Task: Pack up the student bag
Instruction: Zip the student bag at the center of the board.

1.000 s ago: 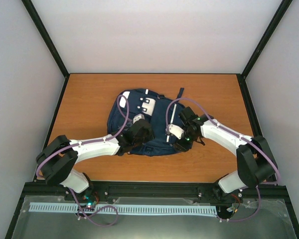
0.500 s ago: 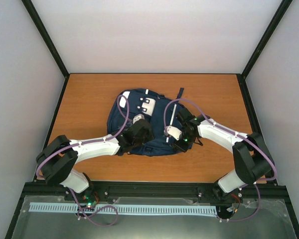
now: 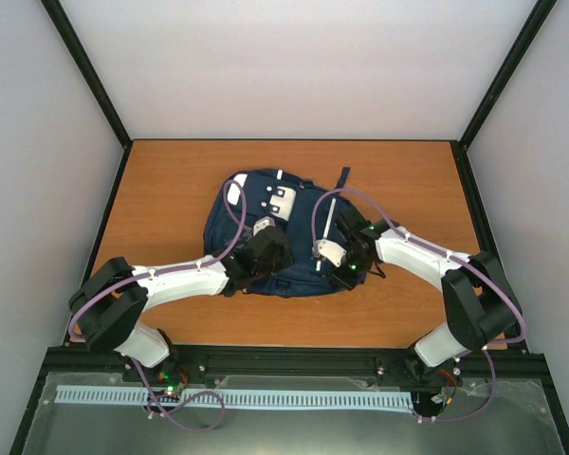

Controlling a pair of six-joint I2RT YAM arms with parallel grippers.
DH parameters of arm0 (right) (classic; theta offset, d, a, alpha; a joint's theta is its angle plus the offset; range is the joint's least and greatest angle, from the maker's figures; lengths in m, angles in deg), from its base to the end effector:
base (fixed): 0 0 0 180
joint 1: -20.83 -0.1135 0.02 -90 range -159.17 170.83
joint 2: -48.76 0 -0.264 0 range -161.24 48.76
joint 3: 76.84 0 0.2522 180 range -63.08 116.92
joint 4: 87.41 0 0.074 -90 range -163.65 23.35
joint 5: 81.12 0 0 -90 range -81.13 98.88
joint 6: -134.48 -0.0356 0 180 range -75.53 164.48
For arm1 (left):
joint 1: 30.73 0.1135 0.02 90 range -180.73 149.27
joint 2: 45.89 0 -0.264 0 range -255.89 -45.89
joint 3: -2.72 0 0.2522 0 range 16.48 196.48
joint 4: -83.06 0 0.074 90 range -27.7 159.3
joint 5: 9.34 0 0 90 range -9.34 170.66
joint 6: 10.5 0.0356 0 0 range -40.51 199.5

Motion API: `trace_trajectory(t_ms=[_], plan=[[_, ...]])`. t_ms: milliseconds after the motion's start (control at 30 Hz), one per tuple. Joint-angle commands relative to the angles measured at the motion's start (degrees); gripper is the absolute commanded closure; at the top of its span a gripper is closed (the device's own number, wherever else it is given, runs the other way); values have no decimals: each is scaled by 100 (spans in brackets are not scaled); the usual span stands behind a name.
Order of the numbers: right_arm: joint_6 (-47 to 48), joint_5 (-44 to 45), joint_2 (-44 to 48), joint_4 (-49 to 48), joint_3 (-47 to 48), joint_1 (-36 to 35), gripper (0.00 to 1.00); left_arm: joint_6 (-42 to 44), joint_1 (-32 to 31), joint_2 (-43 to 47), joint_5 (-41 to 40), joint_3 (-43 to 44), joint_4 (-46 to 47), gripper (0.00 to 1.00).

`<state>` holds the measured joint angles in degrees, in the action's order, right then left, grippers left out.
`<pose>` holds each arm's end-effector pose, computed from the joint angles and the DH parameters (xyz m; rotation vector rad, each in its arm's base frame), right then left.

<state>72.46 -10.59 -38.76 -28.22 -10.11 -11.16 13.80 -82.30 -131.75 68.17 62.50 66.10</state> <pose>0.2168 0.1494 0.1818 -1.5058 2.5214 0.5125 0.1968 -0.2357 0.1917 -0.4136 2.3981 -0.7632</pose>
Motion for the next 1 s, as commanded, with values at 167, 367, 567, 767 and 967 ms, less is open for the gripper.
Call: trace_trajectory(t_ms=[167,367,567,767,967], plan=[[95,472,880,415,130,-55,97,160,7,120,-468,114,-322,99],[367,1115,1076,687,90,-49,97,256,7,297,-469,15,-427,99],[360,1152,1121,730,46,-29,97,293,7,410,-508,-105,-463,99],[304,280,900,681,332,-97,88,258,7,246,-364,-37,-384,99],[262,-285,241,678,551,-159,81,275,7,250,-376,6,-412,99]])
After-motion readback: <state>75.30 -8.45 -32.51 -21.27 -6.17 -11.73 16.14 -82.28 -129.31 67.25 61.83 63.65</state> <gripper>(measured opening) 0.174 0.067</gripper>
